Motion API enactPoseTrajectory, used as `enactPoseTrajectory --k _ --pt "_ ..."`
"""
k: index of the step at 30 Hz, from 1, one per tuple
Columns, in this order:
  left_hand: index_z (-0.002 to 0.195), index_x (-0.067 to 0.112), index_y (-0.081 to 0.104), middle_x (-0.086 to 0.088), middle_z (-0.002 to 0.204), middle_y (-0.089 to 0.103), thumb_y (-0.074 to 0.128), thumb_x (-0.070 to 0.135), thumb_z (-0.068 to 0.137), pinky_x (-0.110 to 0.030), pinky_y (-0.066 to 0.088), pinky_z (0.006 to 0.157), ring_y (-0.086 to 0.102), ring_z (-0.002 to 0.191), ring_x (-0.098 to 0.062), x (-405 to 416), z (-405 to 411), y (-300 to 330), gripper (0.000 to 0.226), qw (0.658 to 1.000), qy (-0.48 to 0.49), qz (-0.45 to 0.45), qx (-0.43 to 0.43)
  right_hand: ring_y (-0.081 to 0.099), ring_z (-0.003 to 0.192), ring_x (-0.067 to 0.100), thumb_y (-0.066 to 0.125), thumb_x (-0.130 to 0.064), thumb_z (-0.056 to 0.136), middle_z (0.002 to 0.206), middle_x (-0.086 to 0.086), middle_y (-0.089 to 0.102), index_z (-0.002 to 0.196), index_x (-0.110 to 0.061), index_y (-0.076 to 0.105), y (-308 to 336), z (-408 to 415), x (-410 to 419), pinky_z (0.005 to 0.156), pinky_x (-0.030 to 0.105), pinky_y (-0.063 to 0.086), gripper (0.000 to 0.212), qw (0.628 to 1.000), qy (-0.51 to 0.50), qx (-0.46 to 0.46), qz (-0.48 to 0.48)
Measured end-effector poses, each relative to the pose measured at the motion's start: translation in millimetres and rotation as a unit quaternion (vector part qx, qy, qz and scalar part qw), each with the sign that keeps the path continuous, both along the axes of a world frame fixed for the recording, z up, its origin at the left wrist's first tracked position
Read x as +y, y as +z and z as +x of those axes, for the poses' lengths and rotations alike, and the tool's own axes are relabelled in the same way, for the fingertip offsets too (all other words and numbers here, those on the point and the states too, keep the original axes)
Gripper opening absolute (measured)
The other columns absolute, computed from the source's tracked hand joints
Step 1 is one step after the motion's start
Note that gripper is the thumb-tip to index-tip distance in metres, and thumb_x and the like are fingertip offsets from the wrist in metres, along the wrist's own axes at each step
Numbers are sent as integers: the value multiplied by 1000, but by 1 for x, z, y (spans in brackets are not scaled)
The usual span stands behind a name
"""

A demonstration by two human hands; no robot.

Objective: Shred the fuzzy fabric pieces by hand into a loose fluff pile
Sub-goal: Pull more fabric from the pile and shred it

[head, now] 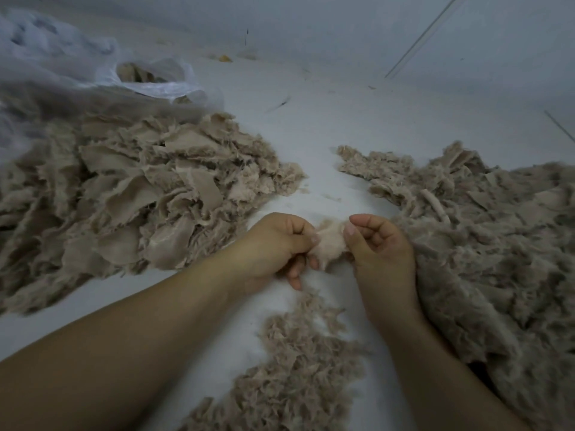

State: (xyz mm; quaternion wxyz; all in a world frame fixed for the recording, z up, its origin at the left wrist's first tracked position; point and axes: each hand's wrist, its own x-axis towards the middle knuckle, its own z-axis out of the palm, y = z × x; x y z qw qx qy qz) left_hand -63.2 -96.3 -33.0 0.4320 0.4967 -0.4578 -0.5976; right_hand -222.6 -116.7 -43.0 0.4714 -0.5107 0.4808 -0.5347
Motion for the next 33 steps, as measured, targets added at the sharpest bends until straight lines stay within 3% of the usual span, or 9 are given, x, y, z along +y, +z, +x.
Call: enactPoseTrajectory --k 7,13,15,18,20,23,27,30,33 --pt "84 -1 61 -11 59 58 50 2 97 -26 49 40 42 36 -14 1 3 -3 17 999 15 -20 40 65 64 7 71 -17 89 76 -1 71 102 -10 64 4 2 4 60 21 53 16 999 42 1 11" --pt "90 -1 58 -10 62 58 48 6 100 -28 50 42 44 39 -16 4 2 -7 16 993 74 -27 86 69 66 10 66 7 87 77 6 69 105 -9 62 6 2 4 57 19 54 25 995 92 3 40" --pt "89 -1 59 -13 64 59 56 22 98 -31 51 43 45 40 -19 3 2 -4 25 993 74 -19 88 70 66 11 65 8 87 76 9 66 105 -7 61 7 0 4 57 21 55 24 995 95 -15 40" --pt "77 5 67 -16 66 65 70 44 84 -29 50 41 46 38 -20 2 -3 2 39 1000 17 -4 -10 72 67 18 68 5 87 76 8 72 104 -7 62 8 0 6 58 24 56 23 993 104 -34 40" --pt "75 4 68 -16 63 66 68 25 90 -26 47 38 43 35 -17 1 -6 3 27 999 -2 8 -47 71 64 15 68 7 86 72 6 70 102 -10 61 9 0 6 56 22 55 24 994 89 -52 43" --pt "70 0 57 -16 58 63 55 -2 88 -25 45 36 40 33 -17 -1 -2 4 18 999 23 39 -7 71 63 16 68 6 87 68 4 68 102 -12 58 9 -2 6 56 21 54 25 994 74 -68 44" --pt "78 -6 59 -16 56 59 48 -11 82 -30 51 41 46 36 -20 0 6 3 13 998 38 36 29 72 65 17 66 3 90 70 6 73 105 -11 57 9 -1 5 57 22 55 23 994 67 -75 51" --pt "90 -7 62 -17 62 60 55 6 85 -32 52 44 47 41 -24 0 6 8 16 998 -2 40 45 70 63 18 64 3 91 72 8 73 105 -11 58 9 -1 5 57 23 55 21 993 64 -76 59" --pt "69 9 64 -16 56 58 65 25 92 -26 47 40 45 36 -20 2 1 10 28 998 -45 41 -22 68 59 17 62 4 92 70 8 73 104 -13 58 10 -1 5 55 23 55 21 994 79 -58 54"
